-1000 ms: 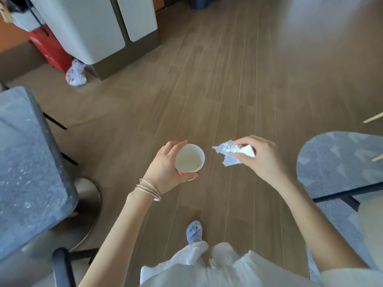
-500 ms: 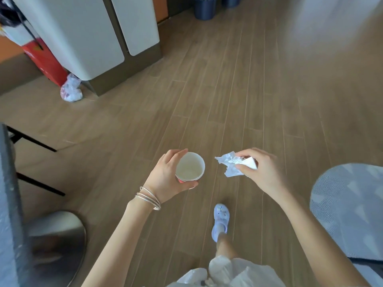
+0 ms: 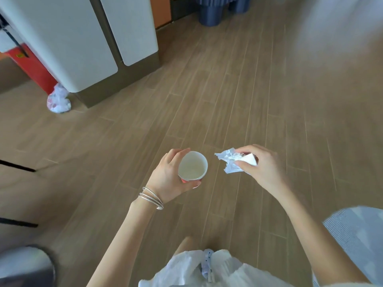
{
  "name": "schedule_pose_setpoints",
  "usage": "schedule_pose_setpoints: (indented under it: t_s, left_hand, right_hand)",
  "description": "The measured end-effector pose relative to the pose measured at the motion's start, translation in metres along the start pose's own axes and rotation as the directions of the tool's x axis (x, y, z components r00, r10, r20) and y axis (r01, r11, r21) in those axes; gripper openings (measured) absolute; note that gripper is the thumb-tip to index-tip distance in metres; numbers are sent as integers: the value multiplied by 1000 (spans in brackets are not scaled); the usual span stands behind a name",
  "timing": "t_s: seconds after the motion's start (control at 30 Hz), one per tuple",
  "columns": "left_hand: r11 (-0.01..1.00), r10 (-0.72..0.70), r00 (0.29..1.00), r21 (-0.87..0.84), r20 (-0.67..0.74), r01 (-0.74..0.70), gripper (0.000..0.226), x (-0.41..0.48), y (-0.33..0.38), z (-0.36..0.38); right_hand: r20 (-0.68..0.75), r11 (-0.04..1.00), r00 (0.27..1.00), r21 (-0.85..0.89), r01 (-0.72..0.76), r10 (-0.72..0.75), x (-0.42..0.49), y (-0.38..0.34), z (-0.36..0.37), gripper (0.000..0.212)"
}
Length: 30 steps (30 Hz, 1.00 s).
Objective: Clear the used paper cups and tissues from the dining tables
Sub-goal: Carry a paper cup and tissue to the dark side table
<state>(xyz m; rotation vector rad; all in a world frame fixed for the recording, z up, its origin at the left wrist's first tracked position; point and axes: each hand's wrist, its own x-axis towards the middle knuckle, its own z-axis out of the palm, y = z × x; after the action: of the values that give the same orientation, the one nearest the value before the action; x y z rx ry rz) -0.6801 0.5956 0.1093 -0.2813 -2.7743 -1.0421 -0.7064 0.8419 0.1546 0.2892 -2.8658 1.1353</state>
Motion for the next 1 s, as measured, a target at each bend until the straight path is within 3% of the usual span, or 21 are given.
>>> schedule_pose_setpoints:
  t_s: [0.3, 0.67, 1.0]
  left_hand:
    - [999, -41, 998, -26, 40, 42, 84, 160, -67, 2]
    - [996, 54, 993, -77, 104, -46, 81, 389, -127, -25]
    - [996, -7, 988, -89, 152, 20, 82, 555, -165, 20]
  right_hand:
    - [9, 998, 1000, 65, -16, 15, 168, 26, 35, 22]
    - [40, 969, 994, 224, -106, 99, 386, 25, 44, 18]
    - [72, 966, 988, 209, -150, 138, 548, 98, 49, 22]
